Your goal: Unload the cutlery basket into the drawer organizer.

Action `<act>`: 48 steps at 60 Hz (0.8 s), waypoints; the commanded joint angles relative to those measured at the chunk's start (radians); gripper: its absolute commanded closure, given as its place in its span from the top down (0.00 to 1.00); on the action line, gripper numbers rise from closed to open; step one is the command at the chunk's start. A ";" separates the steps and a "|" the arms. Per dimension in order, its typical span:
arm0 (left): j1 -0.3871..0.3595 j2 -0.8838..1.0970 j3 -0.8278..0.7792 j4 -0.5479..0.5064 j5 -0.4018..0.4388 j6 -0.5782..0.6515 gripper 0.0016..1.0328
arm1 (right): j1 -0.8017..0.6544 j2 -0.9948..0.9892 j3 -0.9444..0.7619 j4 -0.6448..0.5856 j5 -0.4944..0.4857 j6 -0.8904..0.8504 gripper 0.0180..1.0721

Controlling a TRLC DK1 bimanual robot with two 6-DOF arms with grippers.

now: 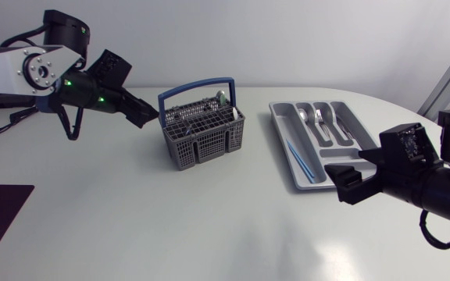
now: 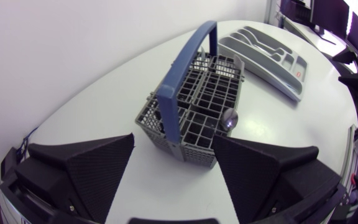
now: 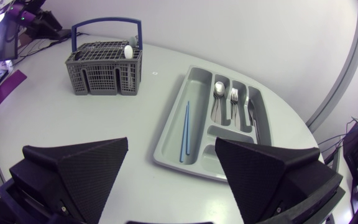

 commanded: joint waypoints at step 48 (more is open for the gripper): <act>0.050 0.278 0.176 0.148 0.267 0.113 0.03 | 0.010 0.035 0.017 -0.041 -0.081 -0.235 0.96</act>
